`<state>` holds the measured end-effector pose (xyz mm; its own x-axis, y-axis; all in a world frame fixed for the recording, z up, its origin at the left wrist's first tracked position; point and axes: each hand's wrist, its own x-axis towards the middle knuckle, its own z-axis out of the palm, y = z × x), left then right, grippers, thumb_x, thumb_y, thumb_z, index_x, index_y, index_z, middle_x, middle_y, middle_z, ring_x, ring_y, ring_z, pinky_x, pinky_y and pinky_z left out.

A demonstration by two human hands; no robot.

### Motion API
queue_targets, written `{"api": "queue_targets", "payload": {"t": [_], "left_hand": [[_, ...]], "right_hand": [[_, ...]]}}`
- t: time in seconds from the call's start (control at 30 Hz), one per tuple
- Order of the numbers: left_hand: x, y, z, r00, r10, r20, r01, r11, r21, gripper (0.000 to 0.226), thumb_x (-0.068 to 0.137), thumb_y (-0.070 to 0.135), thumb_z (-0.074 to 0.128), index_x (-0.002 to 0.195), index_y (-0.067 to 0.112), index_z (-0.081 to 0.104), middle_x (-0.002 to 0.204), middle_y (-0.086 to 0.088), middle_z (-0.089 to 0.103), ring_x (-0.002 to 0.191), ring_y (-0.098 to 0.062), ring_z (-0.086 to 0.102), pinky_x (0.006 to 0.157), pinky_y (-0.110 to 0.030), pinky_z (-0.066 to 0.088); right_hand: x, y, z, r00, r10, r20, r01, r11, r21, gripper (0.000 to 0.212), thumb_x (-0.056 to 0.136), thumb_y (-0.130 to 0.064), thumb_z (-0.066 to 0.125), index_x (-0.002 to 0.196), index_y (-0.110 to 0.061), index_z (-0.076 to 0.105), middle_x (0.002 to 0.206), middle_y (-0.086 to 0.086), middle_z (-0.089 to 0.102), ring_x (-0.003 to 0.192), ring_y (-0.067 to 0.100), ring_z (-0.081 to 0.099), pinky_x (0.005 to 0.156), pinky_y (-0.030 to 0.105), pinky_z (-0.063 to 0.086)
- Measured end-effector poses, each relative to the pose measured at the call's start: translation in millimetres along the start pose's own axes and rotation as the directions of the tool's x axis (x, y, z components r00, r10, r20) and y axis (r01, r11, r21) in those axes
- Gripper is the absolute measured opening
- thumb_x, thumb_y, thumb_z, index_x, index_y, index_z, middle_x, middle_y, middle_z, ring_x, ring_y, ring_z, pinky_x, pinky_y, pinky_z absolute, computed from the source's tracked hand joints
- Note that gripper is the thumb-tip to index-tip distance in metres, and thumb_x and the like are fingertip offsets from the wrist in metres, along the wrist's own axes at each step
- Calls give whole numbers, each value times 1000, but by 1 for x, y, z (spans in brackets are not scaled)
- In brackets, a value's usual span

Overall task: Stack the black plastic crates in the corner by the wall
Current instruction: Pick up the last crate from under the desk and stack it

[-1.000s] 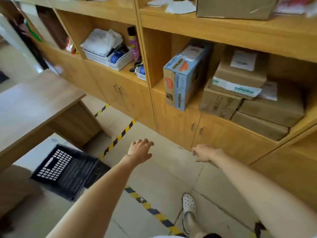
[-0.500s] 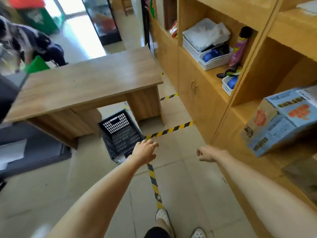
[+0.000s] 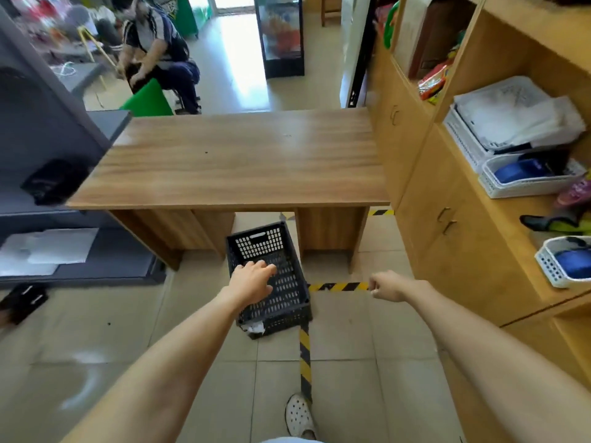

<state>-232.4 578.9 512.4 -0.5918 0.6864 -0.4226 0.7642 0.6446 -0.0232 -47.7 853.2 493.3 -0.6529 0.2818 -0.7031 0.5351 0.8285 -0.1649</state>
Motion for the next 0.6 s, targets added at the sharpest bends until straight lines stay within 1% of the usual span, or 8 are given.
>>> {"api": "queue_targets", "payload": {"t": [0.07,0.13,0.27,0.33,0.4,0.5,0.6], "left_hand": [[22,-17,-8,1000,-27,-5,26,999,-37,49,93,36,56,140,29,43,134,-2,51,123,-28,50,97,-44,43],[36,-32,-8,999,-45,11,46,997,-55,50,93,37,57,140,28,43,133,-3,52,122,-28,51,96,-44,44],[60,-64,4,990,-115,77,118,992,-47,46,93,37,55,137,28,45,133,-3,52,120,-27,51,96,-42,44],[70,-80,8,978,-177,109,186,980,-77,45,93,39,54,136,29,46,133,-2,53,120,-25,52,96,-41,44],[80,-91,11,959,-249,133,263,960,-99,45,92,40,54,135,29,47,134,-1,53,121,-24,52,98,-41,44],[95,-101,13,914,-359,187,385,915,-124,46,92,41,53,137,30,47,136,-1,53,123,-24,52,98,-41,44],[114,-98,14,877,-416,242,454,881,-131,46,92,39,52,137,30,47,136,-2,53,121,-26,54,96,-41,46]], "right_hand": [[25,-16,-30,997,-38,-74,42,998,55,15,96,-29,46,106,-23,56,112,3,61,102,23,58,91,41,51],[51,-34,-51,994,-73,-81,78,996,54,14,94,-30,46,104,-27,56,112,2,62,100,22,59,90,41,52],[106,-60,-76,991,-118,57,121,991,-50,17,96,-34,46,109,-28,55,116,1,59,103,22,57,91,39,51],[134,-67,-89,984,-144,105,155,983,-100,19,96,-33,45,111,-28,55,117,1,58,102,23,57,90,38,51],[162,-71,-107,976,-174,132,192,971,-140,19,95,-33,43,108,-30,55,114,-1,58,100,23,57,89,41,52],[203,-76,-133,961,-218,172,238,965,-111,17,95,-32,39,102,-32,54,103,-3,57,92,23,59,85,42,55],[238,-78,-144,924,-282,257,315,944,-98,17,97,-29,41,107,-29,55,111,0,59,99,22,59,89,39,53]]}}
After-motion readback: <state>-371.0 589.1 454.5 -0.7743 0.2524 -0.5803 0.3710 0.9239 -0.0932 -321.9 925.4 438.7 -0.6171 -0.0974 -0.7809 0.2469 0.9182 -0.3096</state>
